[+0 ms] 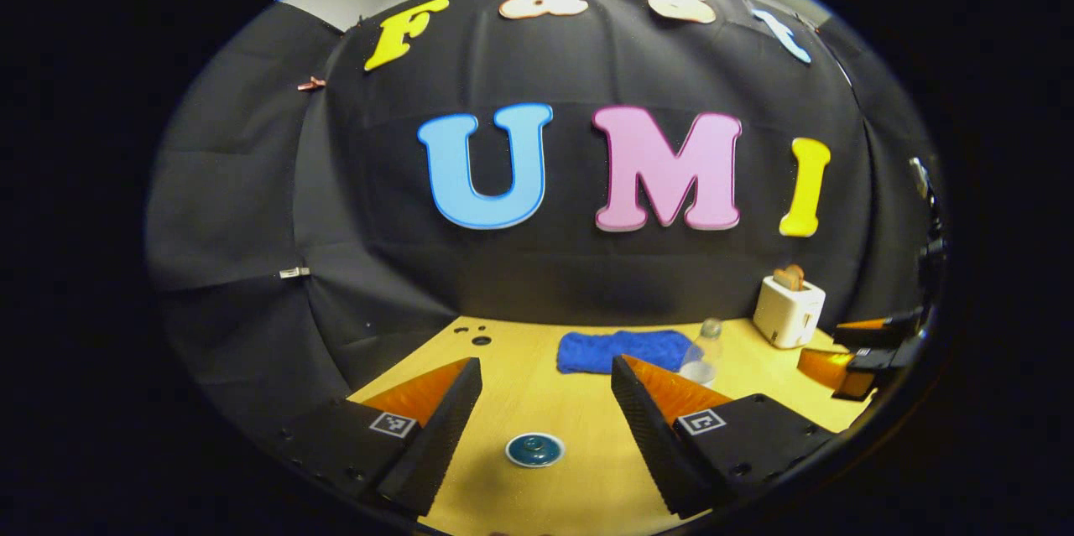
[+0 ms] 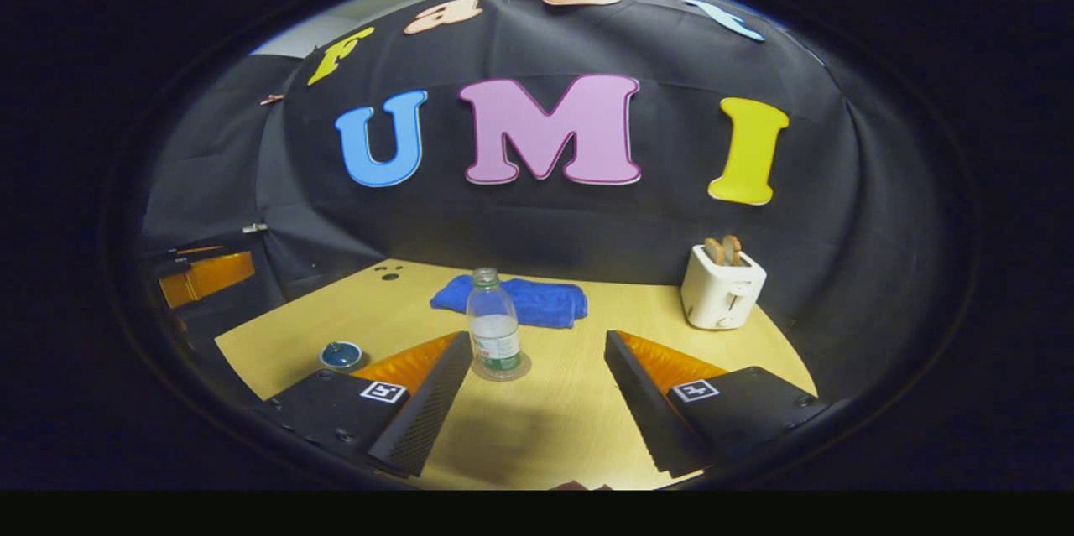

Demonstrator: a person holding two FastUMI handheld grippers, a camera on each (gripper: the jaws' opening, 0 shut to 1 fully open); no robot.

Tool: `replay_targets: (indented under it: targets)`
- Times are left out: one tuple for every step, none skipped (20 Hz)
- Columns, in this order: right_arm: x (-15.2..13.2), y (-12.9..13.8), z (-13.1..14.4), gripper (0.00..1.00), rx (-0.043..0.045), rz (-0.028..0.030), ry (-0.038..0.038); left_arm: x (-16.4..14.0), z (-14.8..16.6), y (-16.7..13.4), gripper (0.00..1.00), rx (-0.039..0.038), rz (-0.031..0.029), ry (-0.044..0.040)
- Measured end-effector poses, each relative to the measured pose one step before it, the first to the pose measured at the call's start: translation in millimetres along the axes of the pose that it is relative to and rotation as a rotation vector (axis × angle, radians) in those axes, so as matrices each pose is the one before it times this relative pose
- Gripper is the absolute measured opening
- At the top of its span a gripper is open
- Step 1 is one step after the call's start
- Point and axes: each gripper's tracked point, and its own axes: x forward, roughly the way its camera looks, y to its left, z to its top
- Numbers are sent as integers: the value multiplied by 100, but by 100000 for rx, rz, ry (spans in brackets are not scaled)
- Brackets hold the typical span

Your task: Open the teacup lid with one hand, grasp the water bottle and pour water into the teacup with the other hand; after pouring, place the water bottle on the coaster and then close the teacup lid.

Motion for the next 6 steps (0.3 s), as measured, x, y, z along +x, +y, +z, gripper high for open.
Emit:
replay_targets:
  targets:
    - [-933, -257, 591, 98, -311, -33, -541, -955, 1268, -623, 97, -967, 113, -2192]
    - [-924, -333, 633, 96, -606, -241, -638, -897, 1121, -591, 97, -1068, -295, -1541]
    - [-1065, -264, 651, 96, -555, -241, -1111, -877, 654, -798, 97, -1404, -1395, -1210]
    - [-1101, -310, 553, 96, -665, -886, -1188, -973, 650, -790, 97, -1401, -1803, -958]
    - [-1120, -329, 490, 96, -413, -1377, -1088, -946, 515, -642, 97, -696, -1997, -1158]
    - [-1096, -320, 481, 98, 81, -1838, -1088, -968, 421, -487, 97, 228, -1719, -1242]
